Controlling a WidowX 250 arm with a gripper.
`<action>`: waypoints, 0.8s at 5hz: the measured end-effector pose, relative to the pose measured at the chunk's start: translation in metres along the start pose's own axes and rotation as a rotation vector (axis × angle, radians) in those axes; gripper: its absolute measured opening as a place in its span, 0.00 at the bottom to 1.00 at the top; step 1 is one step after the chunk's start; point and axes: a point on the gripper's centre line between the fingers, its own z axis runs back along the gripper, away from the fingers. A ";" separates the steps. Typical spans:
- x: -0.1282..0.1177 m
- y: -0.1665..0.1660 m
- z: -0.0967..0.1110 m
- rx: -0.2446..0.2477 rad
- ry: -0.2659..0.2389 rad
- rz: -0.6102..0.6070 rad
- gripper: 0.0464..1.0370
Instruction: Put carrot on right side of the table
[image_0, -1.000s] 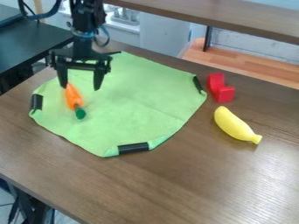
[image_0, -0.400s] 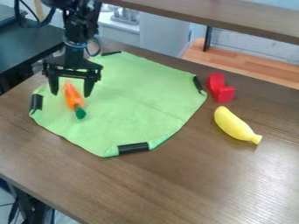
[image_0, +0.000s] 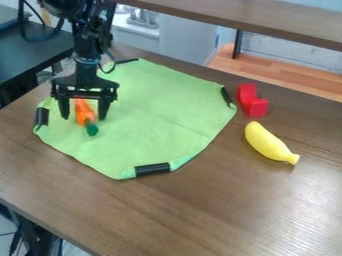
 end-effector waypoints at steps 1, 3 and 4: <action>-0.004 -0.003 -0.004 -0.020 0.007 0.013 0.63; -0.017 -0.008 -0.005 -0.032 0.019 -0.015 0.52; -0.037 -0.017 0.006 -0.045 0.052 -0.060 0.53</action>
